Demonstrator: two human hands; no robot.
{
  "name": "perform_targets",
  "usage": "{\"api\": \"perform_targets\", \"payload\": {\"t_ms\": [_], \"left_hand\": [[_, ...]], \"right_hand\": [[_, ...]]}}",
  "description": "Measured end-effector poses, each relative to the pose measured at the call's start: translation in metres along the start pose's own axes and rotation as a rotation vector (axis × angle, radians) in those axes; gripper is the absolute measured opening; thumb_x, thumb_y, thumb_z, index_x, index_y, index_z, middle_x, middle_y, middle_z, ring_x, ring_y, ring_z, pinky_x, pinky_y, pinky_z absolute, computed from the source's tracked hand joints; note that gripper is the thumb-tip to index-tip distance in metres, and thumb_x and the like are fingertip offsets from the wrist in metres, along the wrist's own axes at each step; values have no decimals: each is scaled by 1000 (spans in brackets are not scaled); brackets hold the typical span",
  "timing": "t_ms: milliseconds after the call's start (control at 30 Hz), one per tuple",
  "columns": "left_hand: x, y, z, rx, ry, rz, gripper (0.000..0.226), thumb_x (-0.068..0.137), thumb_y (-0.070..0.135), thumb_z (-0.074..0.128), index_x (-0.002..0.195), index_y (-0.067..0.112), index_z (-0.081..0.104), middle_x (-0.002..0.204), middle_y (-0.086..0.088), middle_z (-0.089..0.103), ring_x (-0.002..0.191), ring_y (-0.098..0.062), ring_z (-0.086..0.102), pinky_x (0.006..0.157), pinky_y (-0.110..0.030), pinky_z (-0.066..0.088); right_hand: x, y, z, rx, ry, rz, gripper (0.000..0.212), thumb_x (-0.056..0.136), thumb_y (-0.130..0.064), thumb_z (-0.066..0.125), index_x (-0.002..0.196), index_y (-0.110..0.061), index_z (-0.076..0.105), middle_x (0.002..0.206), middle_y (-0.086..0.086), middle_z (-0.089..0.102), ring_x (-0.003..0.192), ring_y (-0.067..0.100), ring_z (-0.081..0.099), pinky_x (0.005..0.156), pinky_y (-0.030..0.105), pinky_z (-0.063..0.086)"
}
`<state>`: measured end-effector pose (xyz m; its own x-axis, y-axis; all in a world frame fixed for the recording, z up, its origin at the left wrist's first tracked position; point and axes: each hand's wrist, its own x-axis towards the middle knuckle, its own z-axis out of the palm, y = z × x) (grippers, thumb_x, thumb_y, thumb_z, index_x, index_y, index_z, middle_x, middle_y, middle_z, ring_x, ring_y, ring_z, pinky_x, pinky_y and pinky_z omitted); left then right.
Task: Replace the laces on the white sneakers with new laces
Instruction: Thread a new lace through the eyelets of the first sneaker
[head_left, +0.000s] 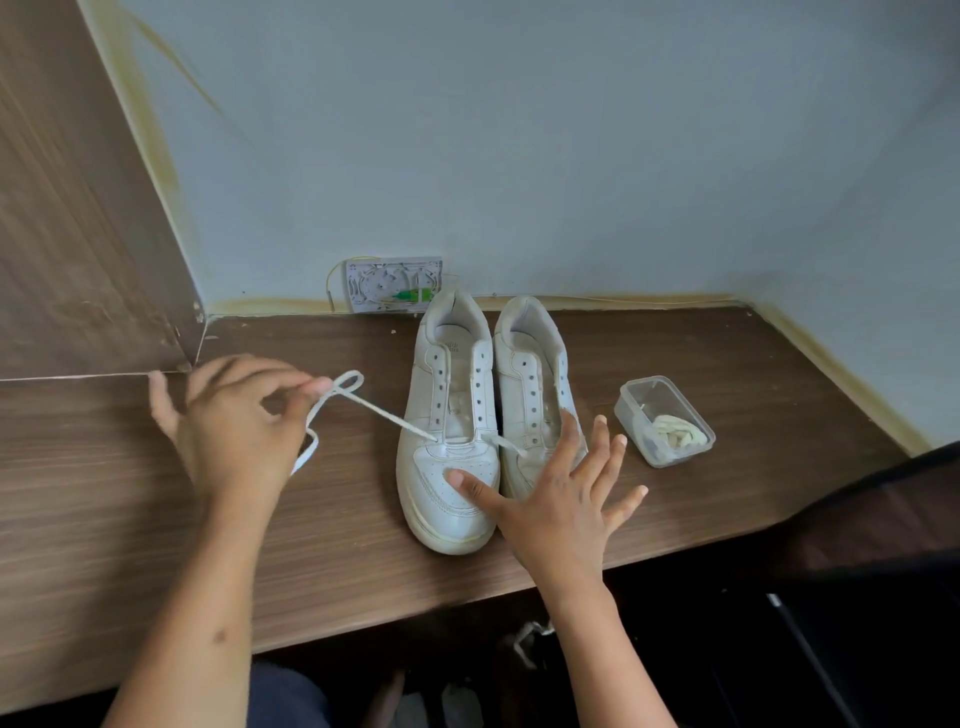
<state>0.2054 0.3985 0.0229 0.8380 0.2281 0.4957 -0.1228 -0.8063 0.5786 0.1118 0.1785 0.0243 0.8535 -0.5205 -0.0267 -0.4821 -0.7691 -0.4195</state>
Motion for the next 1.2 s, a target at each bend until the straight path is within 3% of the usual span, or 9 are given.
{"api": "perform_targets", "payload": {"t_ms": [167, 267, 367, 467, 567, 700, 867, 1033, 1200], "left_hand": [[-4, 4, 4, -2, -226, 77, 24, 84, 52, 65, 102, 38, 70, 93, 17, 68, 107, -17, 59, 116, -58, 2], [-9, 13, 11, -42, -349, 202, 45, 82, 71, 55, 115, 42, 66, 84, 21, 64, 98, -11, 58, 114, -61, 2], [-14, 19, 14, -42, -434, 261, 50, 83, 76, 37, 90, 42, 72, 61, 17, 53, 74, -5, 51, 113, -60, 14], [-13, 20, 4, -186, -615, 153, 52, 83, 76, 43, 69, 34, 69, 49, 10, 47, 53, -8, 45, 91, -33, 37], [-11, 32, -27, -429, -809, 35, 40, 87, 61, 52, 74, 29, 73, 61, 4, 47, 53, -4, 43, 59, -26, 33], [-4, 56, -78, -535, -893, -23, 34, 99, 42, 48, 83, 27, 74, 77, -3, 59, 67, -3, 54, 64, -15, 43], [11, 87, -131, -629, -791, -25, 31, 98, 37, 51, 85, 25, 76, 62, 17, 62, 72, 4, 59, 77, -24, 42], [19, 119, -178, -719, -726, 24, 34, 100, 32, 51, 77, 24, 74, 58, 10, 50, 77, -11, 61, 81, -16, 44], [15, 145, -232, -752, -698, 87, 44, 100, 31, 52, 61, 36, 73, 82, -17, 61, 82, -10, 63, 104, -36, 46]], "right_hand": [[-1, 1, 1, 14, 15, -77, 119, 55, -99, 38, 152, -45, -5, 161, 5, -21, 145, 28, -30, 111, 68, -12], [-2, 3, 5, 35, 141, -181, 73, 72, -88, 44, 134, -50, 42, 162, 6, -1, 147, 27, -26, 109, 66, -17], [2, 5, 5, 63, 251, -267, 26, 93, -56, 52, 97, -35, 66, 150, 0, 32, 150, 27, -7, 113, 61, -17], [1, 3, -9, 210, 139, -251, 26, 96, -44, 55, 91, -24, 69, 126, -1, 50, 138, 27, 25, 118, 51, -4], [-7, -1, -40, 378, -38, -193, 29, 98, -42, 51, 80, -25, 67, 98, -2, 62, 108, 20, 49, 105, 35, 30], [-24, -14, -90, 741, -230, -105, 31, 99, -33, 53, 79, -16, 69, 66, -2, 58, 67, 14, 51, 62, 9, 42], [-45, -36, -131, 901, -233, -134, 32, 101, -22, 53, 75, -20, 73, 59, -2, 56, 68, 17, 52, 88, 39, 44], [-71, -58, -178, 982, -181, -207, 33, 102, -20, 50, 79, -16, 73, 61, 0, 55, 66, 16, 47, 77, 35, 35], [-102, -76, -221, 1052, -122, -278, 31, 101, -22, 51, 79, -17, 73, 64, -1, 58, 73, 23, 48, 73, 36, 36]]}}
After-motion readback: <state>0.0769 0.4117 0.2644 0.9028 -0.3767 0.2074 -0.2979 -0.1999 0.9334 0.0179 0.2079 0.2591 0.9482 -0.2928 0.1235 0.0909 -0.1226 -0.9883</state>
